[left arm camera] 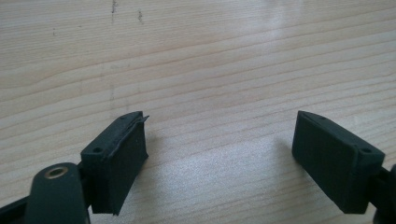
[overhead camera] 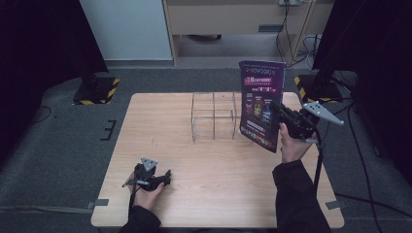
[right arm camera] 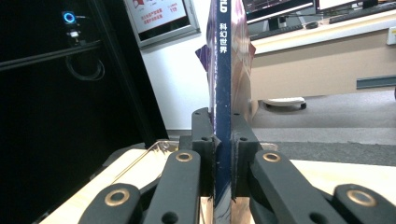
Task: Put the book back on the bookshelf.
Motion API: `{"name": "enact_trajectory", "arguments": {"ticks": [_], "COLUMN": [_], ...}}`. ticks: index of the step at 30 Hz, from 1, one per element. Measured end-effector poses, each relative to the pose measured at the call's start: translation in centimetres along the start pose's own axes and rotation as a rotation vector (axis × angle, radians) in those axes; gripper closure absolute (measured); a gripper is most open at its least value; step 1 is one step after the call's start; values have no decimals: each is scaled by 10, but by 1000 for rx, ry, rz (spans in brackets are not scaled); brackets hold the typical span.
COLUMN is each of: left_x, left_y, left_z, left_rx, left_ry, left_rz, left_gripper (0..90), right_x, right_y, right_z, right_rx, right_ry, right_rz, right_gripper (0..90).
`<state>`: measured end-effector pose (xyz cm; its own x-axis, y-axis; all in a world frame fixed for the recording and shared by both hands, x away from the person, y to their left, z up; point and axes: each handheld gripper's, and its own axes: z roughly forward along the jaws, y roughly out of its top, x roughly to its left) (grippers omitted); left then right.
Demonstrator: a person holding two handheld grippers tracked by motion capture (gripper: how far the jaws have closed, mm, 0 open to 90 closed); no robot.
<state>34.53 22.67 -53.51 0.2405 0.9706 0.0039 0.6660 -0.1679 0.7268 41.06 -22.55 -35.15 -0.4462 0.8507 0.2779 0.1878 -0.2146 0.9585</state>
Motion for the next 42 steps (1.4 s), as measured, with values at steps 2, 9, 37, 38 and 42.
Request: {"name": "enact_trajectory", "arguments": {"ticks": [2,9,37,38,42], "left_x": [0,0,0,0,0], "left_y": [0,0,0,0,0], "left_z": [0,0,1,1,1], "left_rx": [1,4,7,7,7], "left_ry": [1,4,2,2,2], "left_rz": [0,-2,3,3,3], "left_gripper": [163,148,135,135,134], "right_x": [-1,-3,-5,-6,-5], "right_y": [-1,-5,-32,-34,-37], "right_z": [5,22,69,69,69], "right_rx": [4,6,-6,-6,-8], "right_ry": [-5,-25,-82,-82,-85], "right_rz": [-4,-12,-66,-62,-72], "right_gripper": [842,842,842,842,842]}}
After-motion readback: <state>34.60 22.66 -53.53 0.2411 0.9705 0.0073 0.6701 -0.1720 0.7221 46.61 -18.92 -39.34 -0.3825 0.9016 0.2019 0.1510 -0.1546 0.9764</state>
